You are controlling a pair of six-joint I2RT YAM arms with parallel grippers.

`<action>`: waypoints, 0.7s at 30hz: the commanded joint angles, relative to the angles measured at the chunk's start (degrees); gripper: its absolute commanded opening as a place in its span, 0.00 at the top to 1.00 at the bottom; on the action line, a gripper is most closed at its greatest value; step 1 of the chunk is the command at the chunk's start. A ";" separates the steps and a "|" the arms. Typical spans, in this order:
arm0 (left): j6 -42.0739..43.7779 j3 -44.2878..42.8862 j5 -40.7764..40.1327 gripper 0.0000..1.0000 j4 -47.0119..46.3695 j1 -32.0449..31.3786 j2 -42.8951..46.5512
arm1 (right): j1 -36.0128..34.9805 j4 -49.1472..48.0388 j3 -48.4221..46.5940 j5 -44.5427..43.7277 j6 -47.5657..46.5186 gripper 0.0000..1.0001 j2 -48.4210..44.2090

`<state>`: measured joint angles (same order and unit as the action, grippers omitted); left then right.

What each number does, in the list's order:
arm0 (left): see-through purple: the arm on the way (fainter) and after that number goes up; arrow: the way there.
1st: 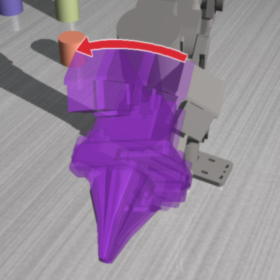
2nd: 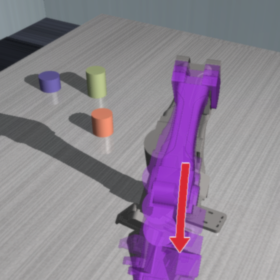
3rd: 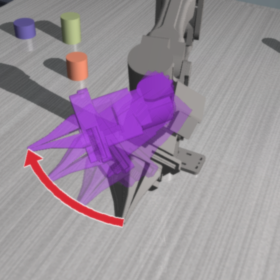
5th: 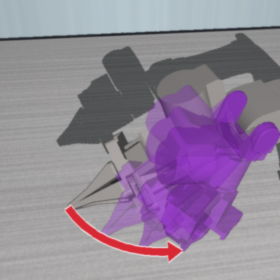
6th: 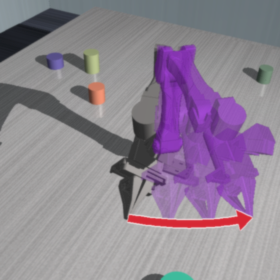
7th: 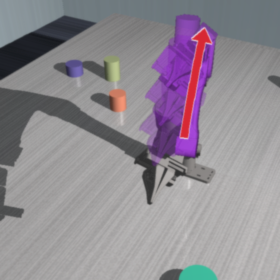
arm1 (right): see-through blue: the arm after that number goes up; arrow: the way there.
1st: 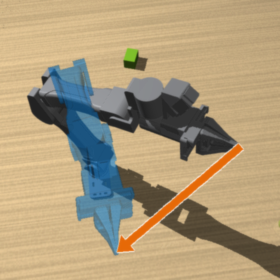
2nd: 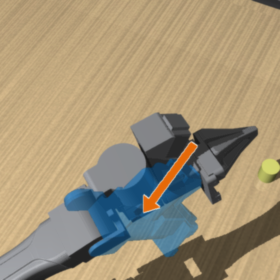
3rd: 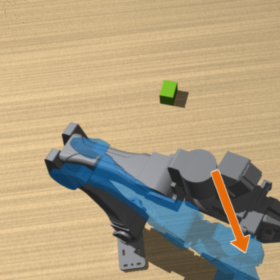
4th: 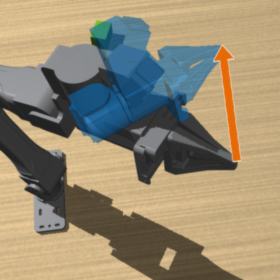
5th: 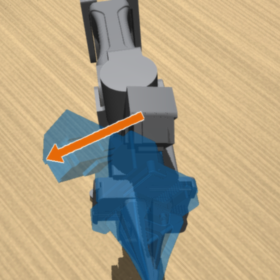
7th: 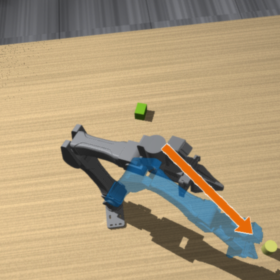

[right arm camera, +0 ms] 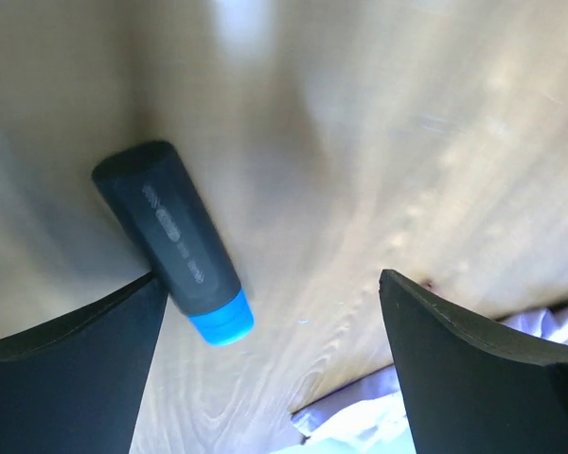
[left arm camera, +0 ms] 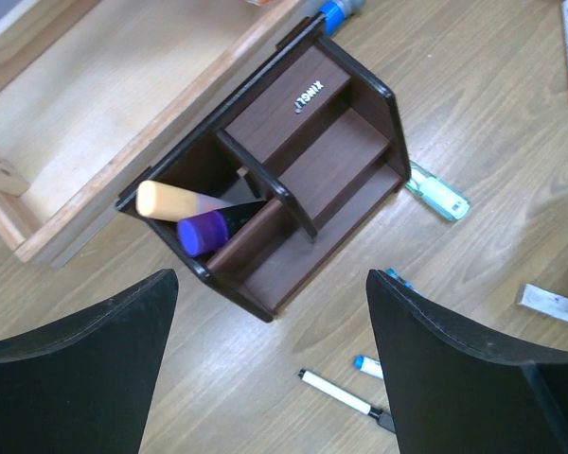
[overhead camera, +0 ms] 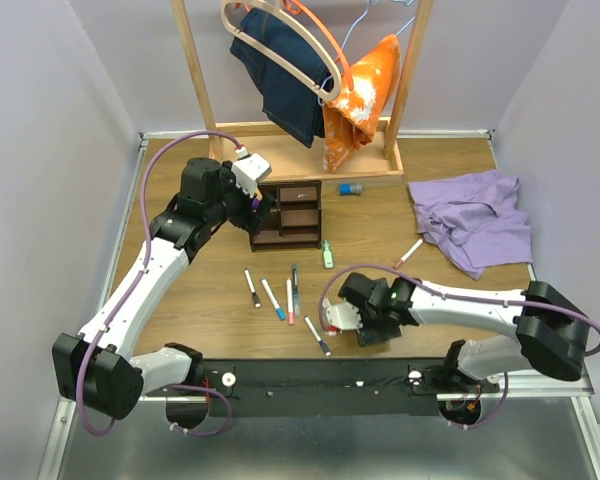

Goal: Sort the stationery into containers
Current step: Move the pen to the center of the board, then pick up the pen from the center of the board.

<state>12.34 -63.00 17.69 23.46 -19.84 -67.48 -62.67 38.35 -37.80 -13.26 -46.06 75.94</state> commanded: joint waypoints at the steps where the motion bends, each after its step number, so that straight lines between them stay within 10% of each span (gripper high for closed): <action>1: -3.46 -2.21 5.77 0.11 0.53 0.06 -0.81 | 6.77 -2.08 -7.62 1.46 0.62 0.00 1.67; 10: 4.88 -5.46 2.98 0.13 14.24 -22.42 -6.24 | 20.73 7.36 -17.65 14.64 14.14 0.00 -9.31; 21: -0.21 -9.94 -5.12 0.24 6.52 -38.95 -25.14 | 37.69 -2.40 -21.78 11.06 34.63 0.00 -22.59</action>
<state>13.58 -68.97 16.86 33.82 -55.33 -86.70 -31.55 39.44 -56.21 -1.78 -19.77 54.87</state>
